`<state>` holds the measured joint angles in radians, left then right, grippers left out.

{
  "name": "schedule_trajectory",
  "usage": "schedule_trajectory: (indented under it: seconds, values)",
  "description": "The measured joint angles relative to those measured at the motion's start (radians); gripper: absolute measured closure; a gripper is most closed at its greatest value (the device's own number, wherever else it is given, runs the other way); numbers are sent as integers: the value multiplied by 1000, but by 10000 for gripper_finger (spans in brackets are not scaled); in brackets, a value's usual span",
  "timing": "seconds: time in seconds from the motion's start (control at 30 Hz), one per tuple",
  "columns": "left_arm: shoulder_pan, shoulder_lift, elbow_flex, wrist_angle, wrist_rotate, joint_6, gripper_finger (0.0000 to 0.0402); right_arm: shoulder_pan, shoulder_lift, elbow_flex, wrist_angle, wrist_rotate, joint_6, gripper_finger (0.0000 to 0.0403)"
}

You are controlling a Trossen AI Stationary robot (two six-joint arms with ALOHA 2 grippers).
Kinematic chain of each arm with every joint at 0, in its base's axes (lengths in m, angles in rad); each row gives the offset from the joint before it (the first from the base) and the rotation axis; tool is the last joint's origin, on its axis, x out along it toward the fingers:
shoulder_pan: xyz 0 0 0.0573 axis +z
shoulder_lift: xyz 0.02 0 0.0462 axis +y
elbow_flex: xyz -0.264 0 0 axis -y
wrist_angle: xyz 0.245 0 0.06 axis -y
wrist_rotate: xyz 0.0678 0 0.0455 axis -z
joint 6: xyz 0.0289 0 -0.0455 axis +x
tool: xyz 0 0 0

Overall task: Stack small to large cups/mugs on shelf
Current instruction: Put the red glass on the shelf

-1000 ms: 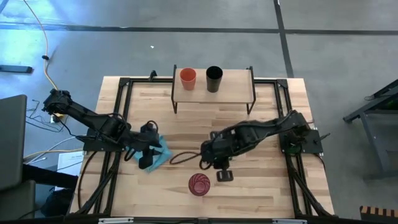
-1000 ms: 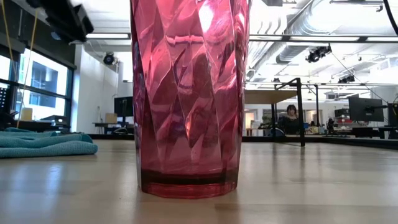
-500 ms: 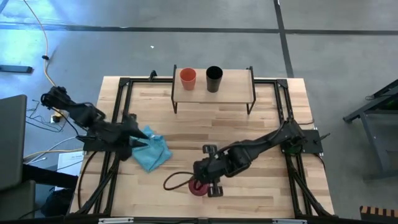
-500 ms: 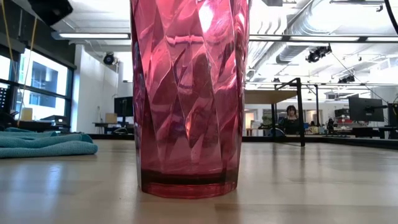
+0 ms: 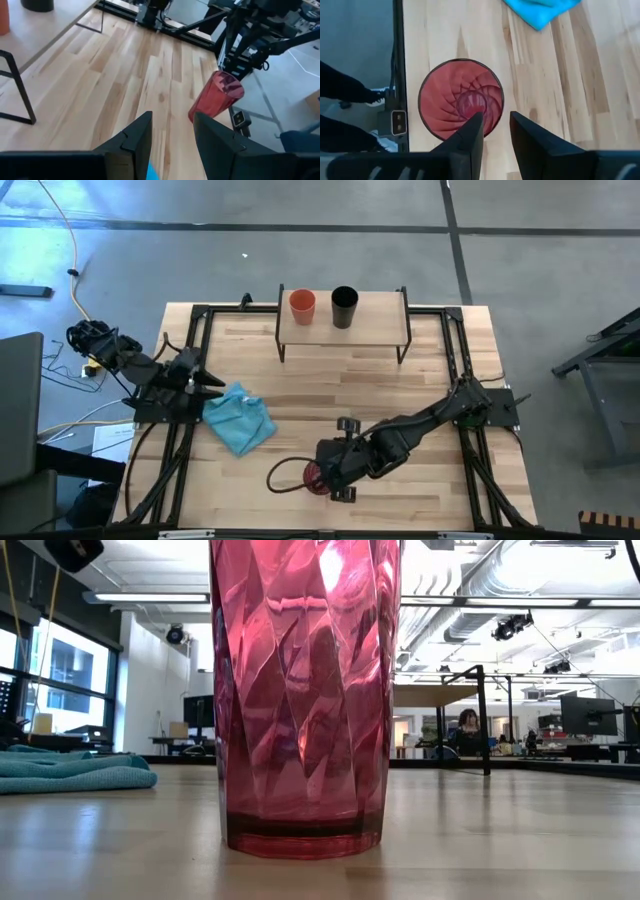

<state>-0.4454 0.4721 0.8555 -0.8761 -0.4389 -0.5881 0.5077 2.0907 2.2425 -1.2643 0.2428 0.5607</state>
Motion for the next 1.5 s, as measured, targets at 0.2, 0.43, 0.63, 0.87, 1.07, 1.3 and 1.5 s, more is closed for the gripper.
schedule_trajectory:
  seconds: [0.2, 0.43, 0.63, 0.87, 1.07, 1.3, 1.5]
  values:
    - [0, 16, 0, 16, 0, 27, 268, -3, 6, 0, 8, -28, 90, 315]
    - [0, 16, 0, 15, 0, 31, 268, -21, 60, 0, -3, -97, 88, 315]
    - [0, 16, 0, 15, 12, 28, 268, -44, 75, 0, -2, -82, 89, 315]
    - [0, 16, 0, 13, 28, 23, 268, -73, 79, 0, 9, -91, 42, 315]
    - [0, 16, 0, 6, 39, 22, 268, -92, 89, 0, 23, -157, -18, 315]
    - [0, 16, 0, 4, 39, 22, 268, -103, 101, 0, 29, -197, -56, 315]
    - [0, 16, 0, 4, 42, 15, 268, -115, 111, 0, 37, -211, -65, 315]
